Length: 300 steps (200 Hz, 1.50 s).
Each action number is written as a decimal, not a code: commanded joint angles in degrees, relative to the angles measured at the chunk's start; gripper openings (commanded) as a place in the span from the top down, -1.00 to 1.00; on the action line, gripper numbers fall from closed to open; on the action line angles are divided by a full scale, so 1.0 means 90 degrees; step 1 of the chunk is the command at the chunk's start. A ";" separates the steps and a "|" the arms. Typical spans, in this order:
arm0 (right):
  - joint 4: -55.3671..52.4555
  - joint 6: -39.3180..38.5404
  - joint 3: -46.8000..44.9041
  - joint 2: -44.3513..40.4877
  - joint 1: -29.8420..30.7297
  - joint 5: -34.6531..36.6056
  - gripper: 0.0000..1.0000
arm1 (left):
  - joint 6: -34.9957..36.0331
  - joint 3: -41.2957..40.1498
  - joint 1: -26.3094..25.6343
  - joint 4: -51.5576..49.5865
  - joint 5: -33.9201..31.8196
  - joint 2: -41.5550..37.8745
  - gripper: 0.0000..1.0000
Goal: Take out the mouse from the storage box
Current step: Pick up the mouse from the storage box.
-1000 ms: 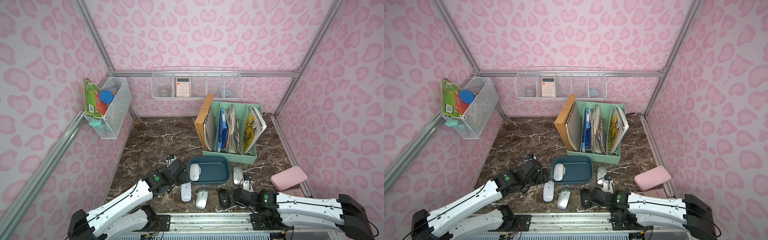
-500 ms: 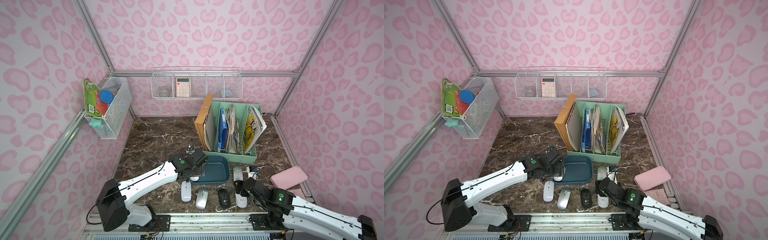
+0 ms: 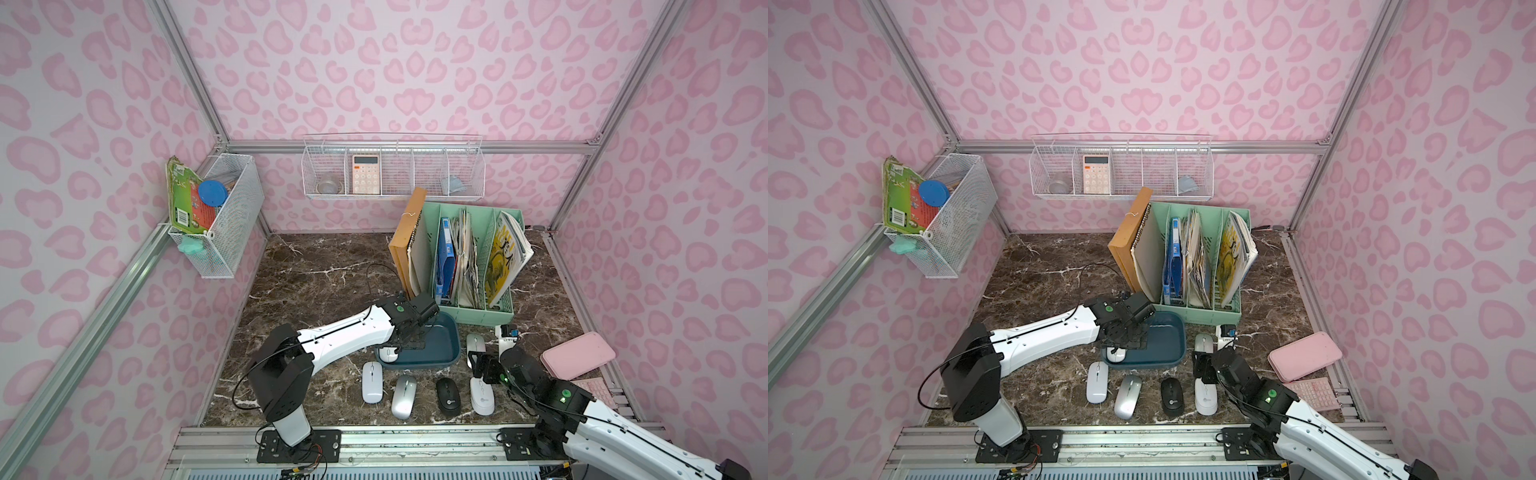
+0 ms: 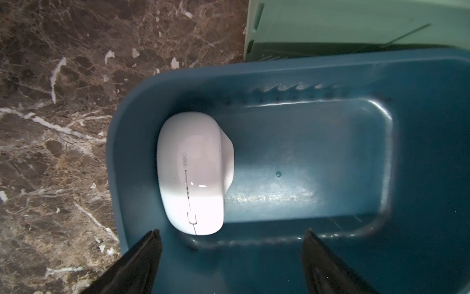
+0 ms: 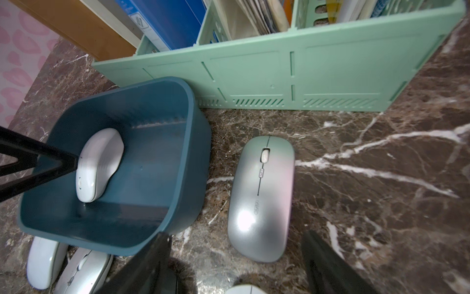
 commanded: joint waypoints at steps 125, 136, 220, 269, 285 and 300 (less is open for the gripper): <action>0.0988 -0.0526 -0.0322 0.0338 -0.0120 -0.0306 -0.69 | -0.0339 0.0151 0.0372 0.0112 0.0405 0.0990 -0.94; 0.0990 -0.0531 -0.0317 0.0338 -0.0124 -0.0316 -0.69 | -0.0314 0.0169 0.0372 0.0179 0.0459 0.1040 -0.94; 0.1029 -0.0526 -0.0318 0.0387 -0.0140 -0.0350 -0.69 | -0.0069 0.0451 0.0157 0.0310 0.0480 0.1054 -0.80; 0.1038 -0.0538 -0.0331 0.0387 -0.0142 -0.0372 -0.69 | 0.0007 0.0145 0.0310 0.0296 0.0288 0.0698 -0.93; 0.1048 -0.0540 -0.0331 0.0392 -0.0141 -0.0383 -0.69 | -0.0044 0.0101 0.0370 0.0319 0.0325 0.0718 -0.95; 0.1048 -0.0540 -0.0324 0.0397 -0.0148 -0.0384 -0.70 | -0.0044 0.0103 0.0391 0.0394 0.0390 0.0769 -0.93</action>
